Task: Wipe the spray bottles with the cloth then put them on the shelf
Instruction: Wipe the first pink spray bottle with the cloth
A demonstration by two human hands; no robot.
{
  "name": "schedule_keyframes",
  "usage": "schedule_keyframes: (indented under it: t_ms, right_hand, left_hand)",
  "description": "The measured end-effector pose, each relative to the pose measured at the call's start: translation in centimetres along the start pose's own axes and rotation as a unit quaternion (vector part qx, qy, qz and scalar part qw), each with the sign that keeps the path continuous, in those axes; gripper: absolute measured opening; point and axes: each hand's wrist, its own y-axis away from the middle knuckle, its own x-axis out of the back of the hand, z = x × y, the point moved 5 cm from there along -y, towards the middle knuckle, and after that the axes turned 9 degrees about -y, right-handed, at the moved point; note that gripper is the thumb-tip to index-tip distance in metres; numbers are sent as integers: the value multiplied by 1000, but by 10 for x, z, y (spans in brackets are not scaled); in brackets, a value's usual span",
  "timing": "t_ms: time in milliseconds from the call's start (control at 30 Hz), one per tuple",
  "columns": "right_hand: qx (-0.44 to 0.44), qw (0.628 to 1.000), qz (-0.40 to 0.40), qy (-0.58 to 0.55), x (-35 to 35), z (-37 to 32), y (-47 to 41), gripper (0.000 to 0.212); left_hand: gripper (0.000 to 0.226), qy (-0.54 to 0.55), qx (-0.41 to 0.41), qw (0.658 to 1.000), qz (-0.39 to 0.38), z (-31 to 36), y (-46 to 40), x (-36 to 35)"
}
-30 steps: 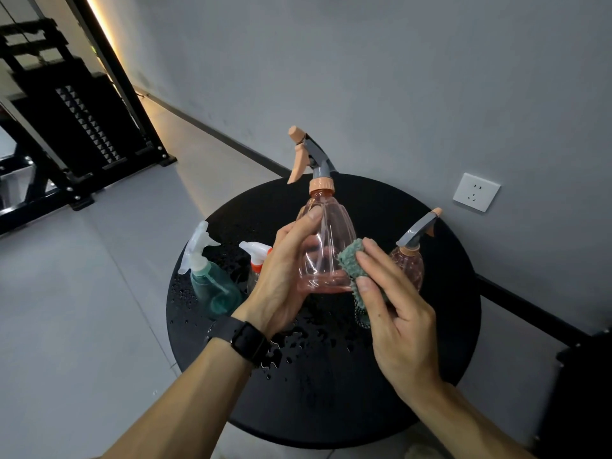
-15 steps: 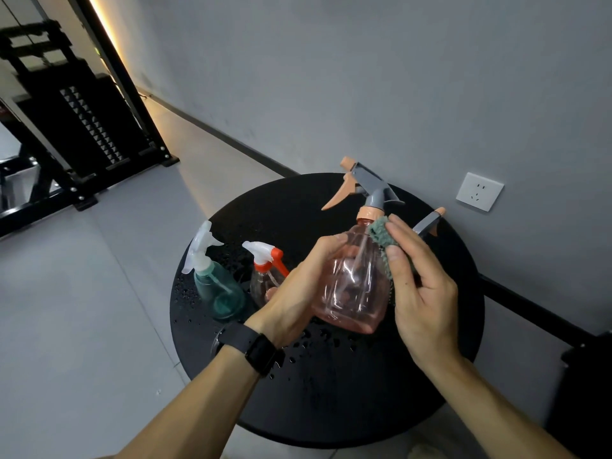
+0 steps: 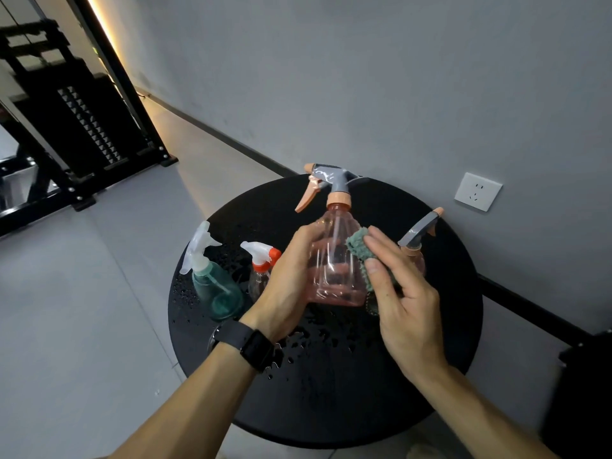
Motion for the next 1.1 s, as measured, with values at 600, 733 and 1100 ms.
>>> schedule_keyframes:
  t_ms: [600, 733, 1100]
  right_hand:
    - [68, 997, -9, 22, -8, -10, 11, 35]
    - [55, 998, 16, 25, -1, -8, 2, 35]
    - [-22, 998, 36, -52, 6, -3, -5, 35]
  left_hand:
    - [39, 5, -60, 998, 12, 16, 3, 8]
    - [49, -46, -11, 999, -10, 6, 5, 0]
    - [52, -48, -25, 999, 3, 1, 6, -2]
